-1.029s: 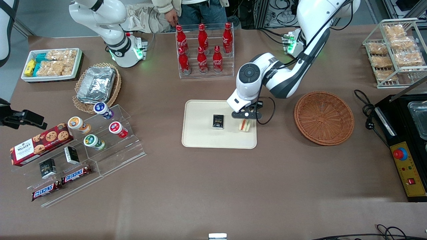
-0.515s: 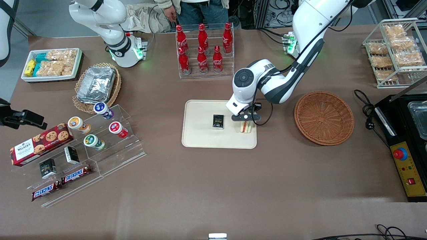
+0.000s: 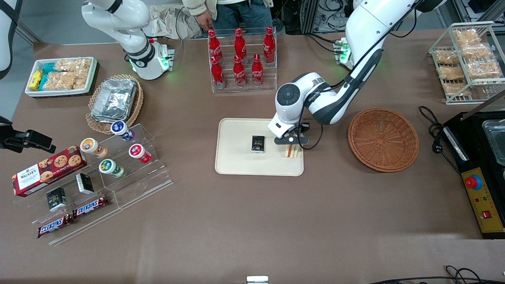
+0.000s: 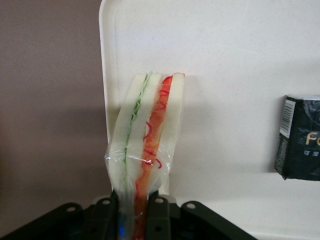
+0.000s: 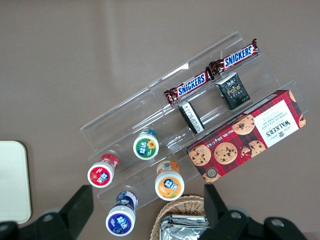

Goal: Place sandwich from basket to tray

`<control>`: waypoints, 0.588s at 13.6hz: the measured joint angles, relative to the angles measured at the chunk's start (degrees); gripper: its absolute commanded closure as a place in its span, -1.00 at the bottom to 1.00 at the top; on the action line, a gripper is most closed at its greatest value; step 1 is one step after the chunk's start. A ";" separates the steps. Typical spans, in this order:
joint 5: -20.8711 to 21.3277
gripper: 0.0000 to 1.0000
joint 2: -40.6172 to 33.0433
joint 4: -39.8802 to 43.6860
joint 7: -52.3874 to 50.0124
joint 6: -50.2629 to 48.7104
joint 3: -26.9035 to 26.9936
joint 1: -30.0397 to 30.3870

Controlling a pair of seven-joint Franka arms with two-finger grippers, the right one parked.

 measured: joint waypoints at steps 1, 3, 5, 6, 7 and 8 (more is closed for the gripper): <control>0.07 -1.00 0.10 0.14 0.00 0.00 0.02 0.06; 0.10 -1.00 0.27 0.34 0.00 0.00 0.11 0.22; 0.10 -1.00 0.32 1.11 -0.13 -0.21 0.21 0.31; 0.10 -1.00 0.29 2.34 -0.31 -1.51 0.23 0.37; 0.09 -1.00 0.21 4.28 -0.36 -4.39 0.23 0.48; 0.09 -1.00 0.00 6.72 -0.37 -7.71 0.22 0.63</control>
